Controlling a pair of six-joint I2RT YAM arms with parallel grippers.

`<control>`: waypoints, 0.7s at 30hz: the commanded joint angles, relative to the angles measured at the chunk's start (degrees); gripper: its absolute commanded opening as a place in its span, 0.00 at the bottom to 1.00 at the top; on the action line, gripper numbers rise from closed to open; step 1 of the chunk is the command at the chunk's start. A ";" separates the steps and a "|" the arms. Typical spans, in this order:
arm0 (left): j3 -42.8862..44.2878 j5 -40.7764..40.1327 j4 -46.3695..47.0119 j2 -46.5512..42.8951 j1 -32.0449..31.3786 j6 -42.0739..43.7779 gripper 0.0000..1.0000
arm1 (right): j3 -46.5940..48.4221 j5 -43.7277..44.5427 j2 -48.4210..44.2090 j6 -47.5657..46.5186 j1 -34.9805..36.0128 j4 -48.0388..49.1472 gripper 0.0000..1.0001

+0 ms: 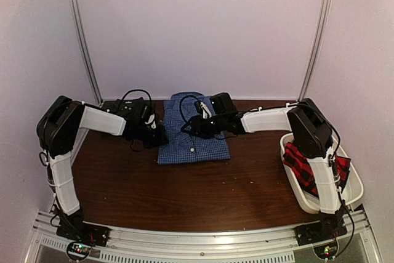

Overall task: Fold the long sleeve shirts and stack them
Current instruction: Smooth out the 2/3-rectangle-folded shirt at the center of the board.

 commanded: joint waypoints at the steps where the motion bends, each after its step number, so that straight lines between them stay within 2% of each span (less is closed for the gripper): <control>1: 0.71 -0.13 0.09 -0.43 0.44 0.65 0.01 | 2.08 -3.41 3.20 2.87 0.11 3.02 0.54; 12: 0.71 -0.36 -0.17 -0.83 0.52 0.91 0.01 | 2.32 -2.78 3.63 4.61 1.04 3.64 0.54; 21: 0.54 -0.53 -0.78 -1.57 0.52 1.18 0.00 | 8.32 -3.21 6.62 5.21 0.99 3.08 0.54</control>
